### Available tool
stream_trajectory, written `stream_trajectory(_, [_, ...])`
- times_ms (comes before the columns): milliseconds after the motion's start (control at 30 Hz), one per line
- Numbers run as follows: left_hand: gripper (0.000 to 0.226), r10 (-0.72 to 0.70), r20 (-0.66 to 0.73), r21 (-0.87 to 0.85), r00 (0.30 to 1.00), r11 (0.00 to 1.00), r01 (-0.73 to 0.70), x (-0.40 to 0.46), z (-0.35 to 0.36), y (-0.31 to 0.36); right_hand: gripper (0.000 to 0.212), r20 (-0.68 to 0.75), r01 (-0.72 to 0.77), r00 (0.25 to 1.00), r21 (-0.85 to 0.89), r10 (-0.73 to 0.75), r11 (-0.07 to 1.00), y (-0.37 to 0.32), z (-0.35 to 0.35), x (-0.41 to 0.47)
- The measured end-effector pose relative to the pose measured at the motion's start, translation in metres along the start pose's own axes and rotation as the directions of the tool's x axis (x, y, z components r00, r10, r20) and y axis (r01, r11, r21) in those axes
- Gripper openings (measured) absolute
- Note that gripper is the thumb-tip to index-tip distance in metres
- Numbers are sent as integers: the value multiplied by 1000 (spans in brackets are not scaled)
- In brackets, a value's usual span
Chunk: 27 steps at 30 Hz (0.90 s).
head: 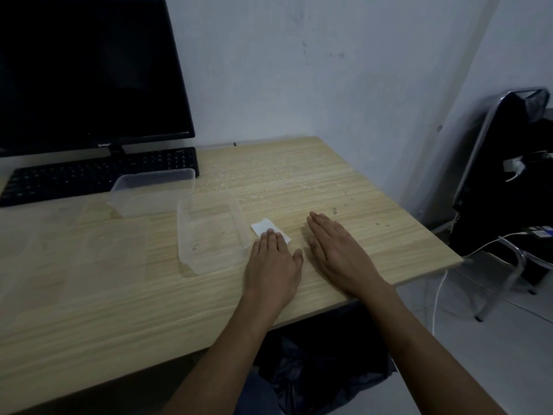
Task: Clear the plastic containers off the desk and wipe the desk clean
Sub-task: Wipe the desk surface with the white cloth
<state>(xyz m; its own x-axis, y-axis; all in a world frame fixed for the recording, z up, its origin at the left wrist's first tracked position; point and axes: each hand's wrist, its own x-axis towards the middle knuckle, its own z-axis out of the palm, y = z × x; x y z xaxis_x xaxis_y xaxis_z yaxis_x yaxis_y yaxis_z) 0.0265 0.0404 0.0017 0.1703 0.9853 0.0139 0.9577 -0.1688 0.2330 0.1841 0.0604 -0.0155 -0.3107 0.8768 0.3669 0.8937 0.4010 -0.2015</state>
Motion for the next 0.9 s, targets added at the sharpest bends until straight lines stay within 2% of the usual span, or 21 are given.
stream_trajectory(100, [62, 19, 1, -31, 1000, 999, -19, -10, 0, -3, 60, -7, 19, 1000, 6, -19, 1000, -1, -1, 0])
stream_trajectory(267, [56, 12, -114, 12, 993, 1000, -11, -3, -6, 1, 68, 13, 8, 1000, 60, -9, 998, -2, -3, 0])
stream_trajectory(367, [62, 13, -184, 5, 983, 1000, -12, -4, -6, 8, 68, 7, 0, 1000, 80, -1, 997, -1, -2, 1])
stream_trajectory(433, [61, 13, -135, 14, 991, 1000, -11, -6, -4, 13, 67, -5, -6, 1000, 82, 6, 997, 0, -1, 1])
stream_trajectory(567, [65, -93, 37, 26, 995, 995, 92, -6, 0, 18, 70, -8, -11, 1000, 99, 12, 995, -1, 0, 0])
stream_trajectory(733, [69, -187, 45, 56, 981, 981, 185, 21, -1, 21, 73, -8, -31, 999, 170, 33, 985, 2, 2, 2])
stream_trajectory(900, [68, -195, 57, -9, 979, 981, 196, 36, 0, 14, 74, -9, -32, 999, 205, 34, 978, 2, 1, 2])
